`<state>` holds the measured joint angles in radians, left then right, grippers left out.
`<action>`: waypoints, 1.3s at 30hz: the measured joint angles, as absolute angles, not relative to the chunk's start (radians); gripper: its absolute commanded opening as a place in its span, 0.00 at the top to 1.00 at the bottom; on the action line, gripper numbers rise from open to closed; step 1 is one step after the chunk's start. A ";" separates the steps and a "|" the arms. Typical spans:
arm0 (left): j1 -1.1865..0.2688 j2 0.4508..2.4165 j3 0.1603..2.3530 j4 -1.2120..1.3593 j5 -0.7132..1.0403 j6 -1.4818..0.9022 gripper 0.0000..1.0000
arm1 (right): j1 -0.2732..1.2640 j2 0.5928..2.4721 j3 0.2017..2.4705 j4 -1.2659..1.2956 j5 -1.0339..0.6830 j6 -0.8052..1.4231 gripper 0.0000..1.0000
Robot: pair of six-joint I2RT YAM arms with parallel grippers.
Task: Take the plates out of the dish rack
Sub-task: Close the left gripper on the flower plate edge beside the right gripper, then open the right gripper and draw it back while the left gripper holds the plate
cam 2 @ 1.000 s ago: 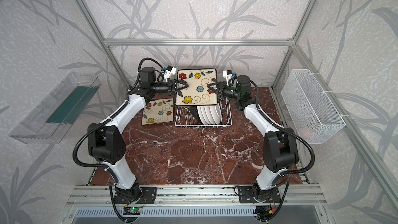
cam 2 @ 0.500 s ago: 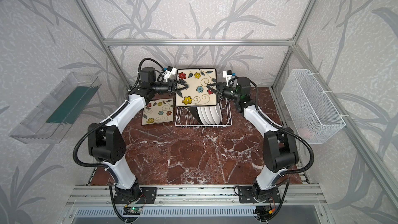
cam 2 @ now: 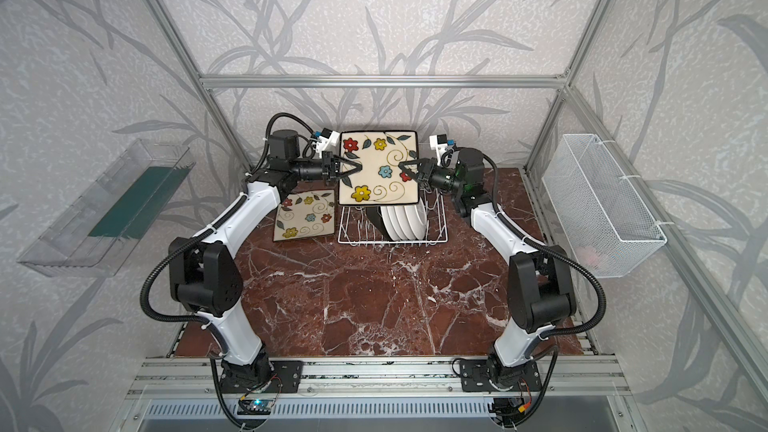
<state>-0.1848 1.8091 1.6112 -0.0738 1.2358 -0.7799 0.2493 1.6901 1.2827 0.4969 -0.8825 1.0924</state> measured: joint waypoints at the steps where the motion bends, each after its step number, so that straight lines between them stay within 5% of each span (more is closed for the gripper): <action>1: -0.185 1.809 1.611 -0.074 1.237 -0.783 1.00 | 0.249 1.691 1.281 0.497 -0.884 1.093 0.96; 28: -0.186 1.809 1.537 0.095 1.206 -0.943 1.00 | 0.248 1.695 1.278 0.490 -0.867 1.098 0.52; 39: -0.186 1.809 1.537 0.091 1.200 -0.946 1.00 | 0.227 1.637 1.278 0.326 -0.803 1.017 0.06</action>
